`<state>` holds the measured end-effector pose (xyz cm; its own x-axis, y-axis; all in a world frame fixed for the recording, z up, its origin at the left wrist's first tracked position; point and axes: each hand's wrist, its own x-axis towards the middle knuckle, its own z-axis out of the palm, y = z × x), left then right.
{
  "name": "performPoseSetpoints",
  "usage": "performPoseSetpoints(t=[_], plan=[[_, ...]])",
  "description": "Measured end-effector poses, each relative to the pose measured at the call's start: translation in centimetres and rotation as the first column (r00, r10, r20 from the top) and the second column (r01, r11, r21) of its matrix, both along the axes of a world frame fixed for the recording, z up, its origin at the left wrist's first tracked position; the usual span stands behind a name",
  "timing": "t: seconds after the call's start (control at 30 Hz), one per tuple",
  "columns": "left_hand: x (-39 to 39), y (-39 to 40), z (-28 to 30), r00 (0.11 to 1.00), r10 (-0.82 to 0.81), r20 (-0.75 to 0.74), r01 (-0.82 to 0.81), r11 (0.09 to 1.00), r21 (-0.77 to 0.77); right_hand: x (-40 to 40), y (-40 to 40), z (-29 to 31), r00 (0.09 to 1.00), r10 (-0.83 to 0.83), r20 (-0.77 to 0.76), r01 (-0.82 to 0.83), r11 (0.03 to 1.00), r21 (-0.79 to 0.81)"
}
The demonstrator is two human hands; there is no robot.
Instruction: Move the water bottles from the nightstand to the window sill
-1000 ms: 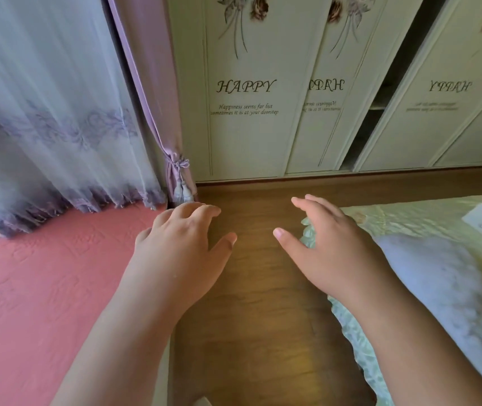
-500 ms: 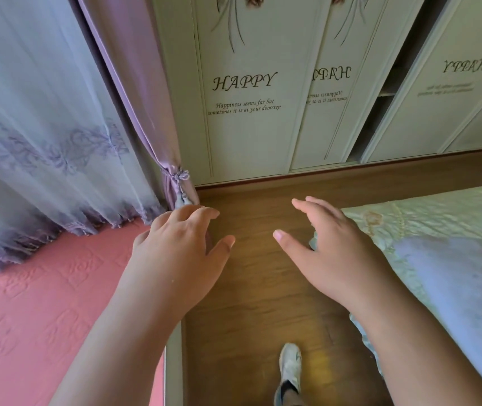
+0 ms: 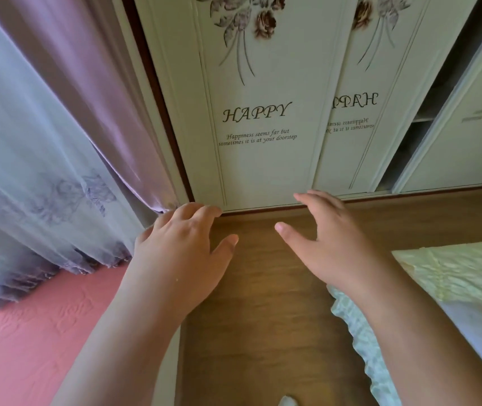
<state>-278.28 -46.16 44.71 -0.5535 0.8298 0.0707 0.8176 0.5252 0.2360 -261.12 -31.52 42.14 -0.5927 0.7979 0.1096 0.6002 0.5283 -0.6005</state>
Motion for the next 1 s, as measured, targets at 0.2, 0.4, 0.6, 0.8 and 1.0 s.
performPoseSetpoints(t=[0.2,0.4,0.6,0.8,1.0], plan=[[-0.1,5.5,-1.1,1.0,0.002,0.009,-0.002,0.999,-0.048,0.8,6.3,0.5,0.996,-0.012,0.085,0.009,0.999,0.038],[-1.5,11.7,-1.4,0.999,-0.019,0.026,0.021,0.998,-0.059,0.7,11.0,0.6,0.986,-0.067,0.151,0.055,0.995,0.081],[-4.0,18.1,-2.2,0.992,-0.094,0.083,0.098,0.994,-0.043,-1.2,15.0,0.3,0.961,-0.138,0.241,0.113,0.987,0.114],[-9.9,25.9,-2.0,0.982,-0.173,0.081,0.173,0.985,0.011,-6.4,20.3,1.1,0.926,-0.236,0.295,0.187,0.965,0.183],[-16.6,32.5,-1.6,0.968,-0.244,0.06,0.241,0.969,0.048,-12.2,25.1,1.6,0.9,-0.33,0.283,0.27,0.935,0.231]])
